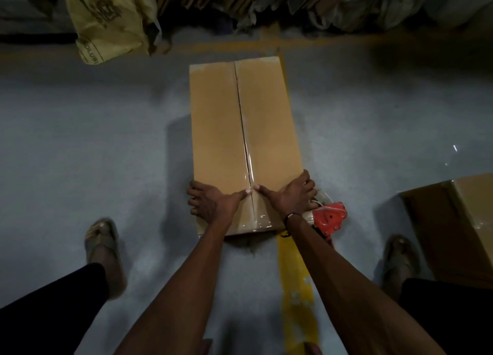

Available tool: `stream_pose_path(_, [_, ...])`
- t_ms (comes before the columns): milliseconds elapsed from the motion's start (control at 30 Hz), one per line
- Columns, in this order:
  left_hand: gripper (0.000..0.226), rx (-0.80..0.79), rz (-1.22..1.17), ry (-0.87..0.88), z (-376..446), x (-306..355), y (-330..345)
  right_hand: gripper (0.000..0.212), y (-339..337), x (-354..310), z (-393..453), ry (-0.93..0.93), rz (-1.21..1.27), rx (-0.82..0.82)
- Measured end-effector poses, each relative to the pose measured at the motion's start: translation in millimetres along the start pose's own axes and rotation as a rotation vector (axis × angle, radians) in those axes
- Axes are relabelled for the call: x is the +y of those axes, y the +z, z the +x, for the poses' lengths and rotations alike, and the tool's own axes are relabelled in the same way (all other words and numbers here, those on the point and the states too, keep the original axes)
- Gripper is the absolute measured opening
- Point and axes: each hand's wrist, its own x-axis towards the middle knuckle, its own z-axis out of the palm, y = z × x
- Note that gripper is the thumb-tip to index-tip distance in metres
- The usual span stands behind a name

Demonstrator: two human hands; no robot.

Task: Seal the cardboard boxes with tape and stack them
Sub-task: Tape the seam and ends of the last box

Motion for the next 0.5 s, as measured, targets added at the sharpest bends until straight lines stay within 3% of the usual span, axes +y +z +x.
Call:
stream_pose_path(233, [0.118, -0.05, -0.075, 0.097, 12, -25, -13, 0.129, -6, 8, 6, -0.005, 0.102, -0.072])
stream_pose_path(433, [0.078, -0.149, 0.034, 0.164, 17, -55, -42, 0.115, -22, 35, -5, -0.059, 0.178, -0.153])
stream_pose_path(500, [0.076, -0.21, 0.075, 0.144, 20, -67, -47, 0.111, -23, 49, -9, -0.077, 0.219, -0.142])
